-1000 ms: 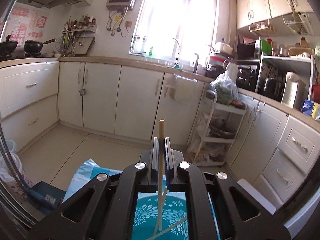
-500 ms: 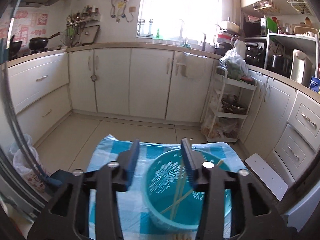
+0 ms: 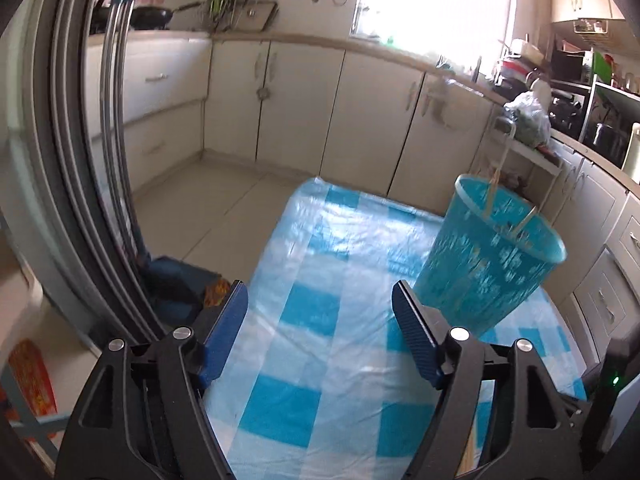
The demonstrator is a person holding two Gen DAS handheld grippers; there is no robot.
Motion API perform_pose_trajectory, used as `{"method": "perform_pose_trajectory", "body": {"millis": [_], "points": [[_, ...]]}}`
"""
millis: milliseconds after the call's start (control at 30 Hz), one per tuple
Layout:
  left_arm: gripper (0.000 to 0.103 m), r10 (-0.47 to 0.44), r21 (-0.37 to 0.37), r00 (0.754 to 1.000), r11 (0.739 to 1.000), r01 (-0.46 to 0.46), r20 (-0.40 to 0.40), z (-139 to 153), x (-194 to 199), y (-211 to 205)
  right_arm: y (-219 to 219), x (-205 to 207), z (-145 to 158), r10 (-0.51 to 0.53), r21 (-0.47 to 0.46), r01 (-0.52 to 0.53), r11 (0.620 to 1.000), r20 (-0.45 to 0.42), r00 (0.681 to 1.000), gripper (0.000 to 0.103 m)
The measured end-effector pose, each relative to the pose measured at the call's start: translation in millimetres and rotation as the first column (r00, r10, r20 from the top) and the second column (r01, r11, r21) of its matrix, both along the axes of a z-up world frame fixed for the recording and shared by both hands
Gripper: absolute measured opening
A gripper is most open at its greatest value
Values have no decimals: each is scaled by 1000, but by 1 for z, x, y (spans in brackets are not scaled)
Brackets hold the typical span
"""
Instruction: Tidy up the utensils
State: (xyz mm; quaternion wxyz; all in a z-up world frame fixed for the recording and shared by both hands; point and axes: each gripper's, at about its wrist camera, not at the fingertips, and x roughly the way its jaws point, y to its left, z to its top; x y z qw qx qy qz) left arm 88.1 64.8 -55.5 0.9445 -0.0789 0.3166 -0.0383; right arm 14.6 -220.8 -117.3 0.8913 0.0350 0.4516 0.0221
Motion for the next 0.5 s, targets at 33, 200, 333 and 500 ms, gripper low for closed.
{"method": "perform_pose_trajectory", "body": {"millis": [33, 200, 333, 500], "points": [[71, -5, 7, 1000, 1000, 5, -12, -7, 0, -1, 2, 1, 0, 30, -21, -30, 999, -5, 1000, 16], [71, -51, 23, 997, 998, 52, -54, -30, 2, -10, 6, 7, 1, 204, -60, -206, 977, -43, 978, 10], [71, -70, 31, 994, 997, 73, -78, -41, 3, -16, -2, 11, 4, 183, -63, -189, 980, -89, 979, 10], [71, -76, 37, 991, 996, 81, -111, -52, 7, -22, 6, 9, 4, 165, -70, -171, 983, -94, 982, 10]]}}
